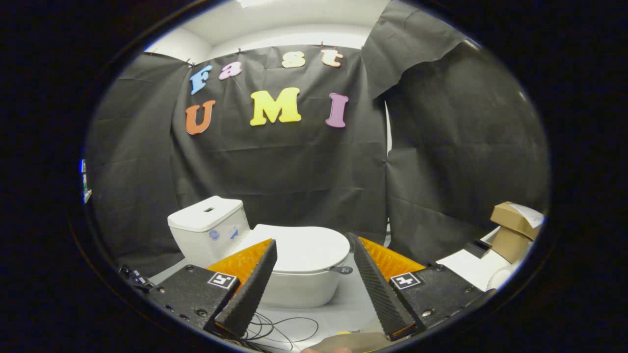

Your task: Open the toilet lid.

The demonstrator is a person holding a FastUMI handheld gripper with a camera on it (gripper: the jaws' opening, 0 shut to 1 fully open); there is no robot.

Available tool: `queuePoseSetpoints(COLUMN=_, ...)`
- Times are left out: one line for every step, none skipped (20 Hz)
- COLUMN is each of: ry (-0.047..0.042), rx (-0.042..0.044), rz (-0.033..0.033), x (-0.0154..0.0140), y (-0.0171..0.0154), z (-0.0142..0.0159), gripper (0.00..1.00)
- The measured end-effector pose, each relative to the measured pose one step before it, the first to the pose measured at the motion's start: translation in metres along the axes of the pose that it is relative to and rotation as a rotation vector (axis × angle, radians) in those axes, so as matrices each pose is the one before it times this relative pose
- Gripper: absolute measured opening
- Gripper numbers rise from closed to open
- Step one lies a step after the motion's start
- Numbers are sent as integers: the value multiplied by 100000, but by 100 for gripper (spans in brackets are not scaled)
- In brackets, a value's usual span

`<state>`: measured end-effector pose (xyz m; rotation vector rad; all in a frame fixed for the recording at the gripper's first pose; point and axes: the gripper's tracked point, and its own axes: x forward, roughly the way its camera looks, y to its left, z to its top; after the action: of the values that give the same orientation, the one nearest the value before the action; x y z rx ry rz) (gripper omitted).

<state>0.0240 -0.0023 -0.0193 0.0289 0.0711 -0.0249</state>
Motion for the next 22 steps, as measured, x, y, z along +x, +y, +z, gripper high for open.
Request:
queuePoseSetpoints(ry=628, rx=571, rz=-280, x=219, y=-180, z=-22, gripper=99)
queuePoseSetpoints(ry=1183, rx=229, rz=-327, x=287, y=-245, z=0, gripper=99)
queuePoseSetpoints(ry=42, rx=37, rz=-431, x=236, y=-278, z=-120, gripper=99)
queuePoseSetpoints(ry=-561, rx=-303, rz=-391, x=188, y=-282, z=272, gripper=98)
queuePoseSetpoints(ry=-748, rx=-667, rz=-542, x=217, y=-215, z=140, gripper=98)
queuePoseSetpoints(ry=-227, rx=-806, rz=-323, x=173, y=-250, z=154, gripper=98)
queuePoseSetpoints(ry=76, rx=-714, rz=-71, x=368, y=-120, z=-77, gripper=99)
queuePoseSetpoints(ry=451, rx=-436, rz=486, x=271, y=-105, z=-21, gripper=98)
queuePoseSetpoints(ry=551, rx=286, rz=379, x=411, y=-256, z=11, gripper=99)
queuePoseSetpoints(ry=1072, rx=578, rz=86, x=497, y=-279, z=-30, gripper=99)
queuePoseSetpoints(ry=1225, rx=1009, rz=-157, x=556, y=-326, z=-126, gripper=99)
queuePoseSetpoints(ry=1334, rx=1216, rz=-83, x=726, y=-309, z=-10, gripper=99)
queuePoseSetpoints(ry=1086, rx=1067, rz=38, x=653, y=-245, z=-135, gripper=99)
queuePoseSetpoints(ry=1238, rx=553, rz=-482, x=654, y=-301, z=-134, gripper=99)
queuePoseSetpoints(ry=1272, rx=-149, rz=-363, x=729, y=-264, z=-194, gripper=99)
queuePoseSetpoints(ry=935, rx=-202, rz=-468, x=700, y=-255, z=-69, gripper=99)
queuePoseSetpoints(ry=1080, rx=-386, rz=-351, x=701, y=-264, z=-204, gripper=99)
queuePoseSetpoints(ry=860, rx=-58, rz=-239, x=631, y=-212, z=-87, gripper=99)
queuePoseSetpoints(ry=650, rx=40, rz=-64, x=681, y=-180, z=-61, gripper=99)
queuePoseSetpoints(ry=1275, rx=34, rz=-49, x=675, y=-194, z=-123, gripper=98)
queuePoseSetpoints(ry=1126, rx=161, rz=18, x=847, y=-151, z=-229, gripper=99)
queuePoseSetpoints(ry=1492, rx=134, rz=148, x=841, y=-131, z=-150, gripper=99)
